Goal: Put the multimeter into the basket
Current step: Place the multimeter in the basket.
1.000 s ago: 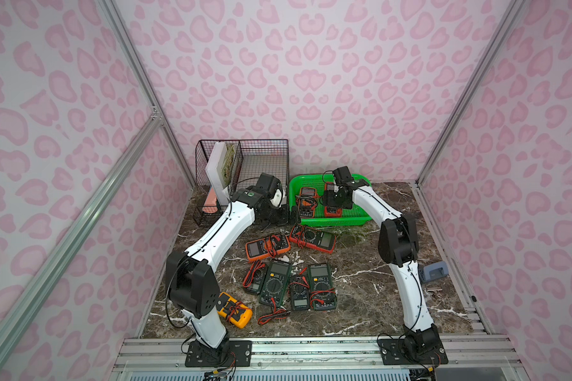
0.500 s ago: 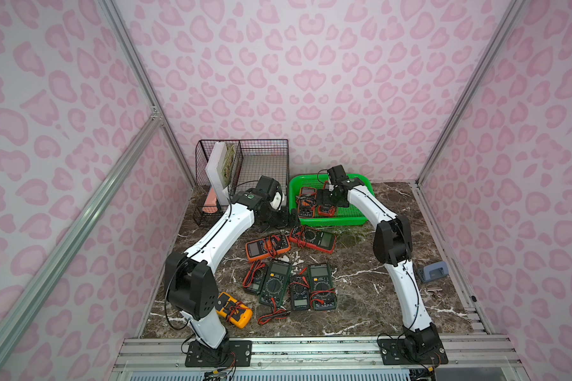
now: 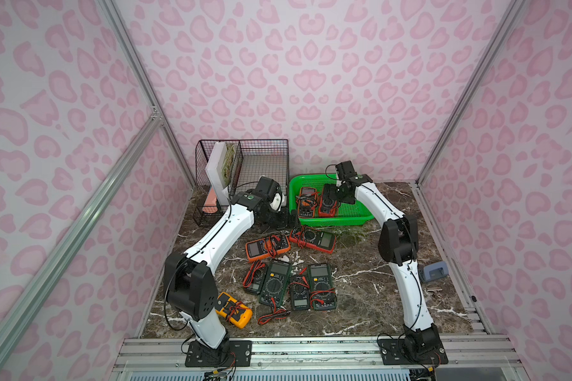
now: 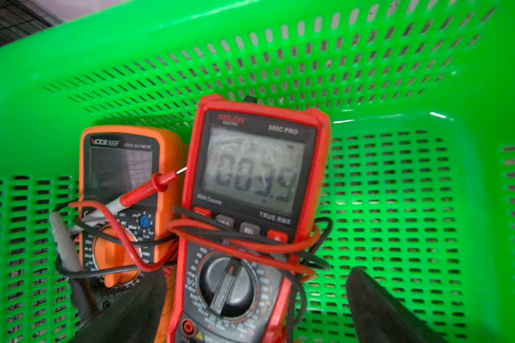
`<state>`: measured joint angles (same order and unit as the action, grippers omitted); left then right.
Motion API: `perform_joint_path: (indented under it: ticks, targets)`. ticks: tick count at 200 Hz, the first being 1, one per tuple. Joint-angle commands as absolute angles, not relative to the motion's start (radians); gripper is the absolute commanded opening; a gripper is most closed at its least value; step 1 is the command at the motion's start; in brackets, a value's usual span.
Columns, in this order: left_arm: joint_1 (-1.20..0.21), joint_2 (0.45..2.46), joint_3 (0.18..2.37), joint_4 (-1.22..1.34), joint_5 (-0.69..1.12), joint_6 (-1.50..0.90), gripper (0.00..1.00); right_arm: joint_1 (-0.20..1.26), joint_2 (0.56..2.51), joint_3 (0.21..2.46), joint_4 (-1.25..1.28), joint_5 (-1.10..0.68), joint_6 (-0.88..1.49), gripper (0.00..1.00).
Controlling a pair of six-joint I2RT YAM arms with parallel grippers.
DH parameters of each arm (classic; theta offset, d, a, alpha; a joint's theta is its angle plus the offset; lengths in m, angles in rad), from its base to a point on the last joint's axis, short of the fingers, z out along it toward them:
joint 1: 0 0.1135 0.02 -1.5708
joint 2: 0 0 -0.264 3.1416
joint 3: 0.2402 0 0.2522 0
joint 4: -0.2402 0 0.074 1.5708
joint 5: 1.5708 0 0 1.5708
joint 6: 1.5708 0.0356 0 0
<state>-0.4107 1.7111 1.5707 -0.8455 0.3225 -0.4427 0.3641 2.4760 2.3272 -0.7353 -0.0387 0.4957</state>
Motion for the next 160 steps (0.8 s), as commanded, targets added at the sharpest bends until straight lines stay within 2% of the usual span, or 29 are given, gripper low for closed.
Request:
perform_joint_path:
  ticks: [1, 82, 160]
  targets:
    - [-0.410, 1.697, 1.570, -0.844, 0.327, -0.433, 0.99, 0.360, 2.473, 2.320, -0.711, -0.073, 0.528, 0.99]
    - [-0.410, 1.681, 1.552, -0.847, 0.321, -0.430, 0.98, 0.358, 2.515, 2.301, -0.614, -0.205, 0.630, 0.99]
    - [-0.410, 1.667, 1.536, -0.845, 0.321, -0.423, 0.98, 0.379, 2.508, 2.303, -0.559, -0.248, 0.648, 0.99]
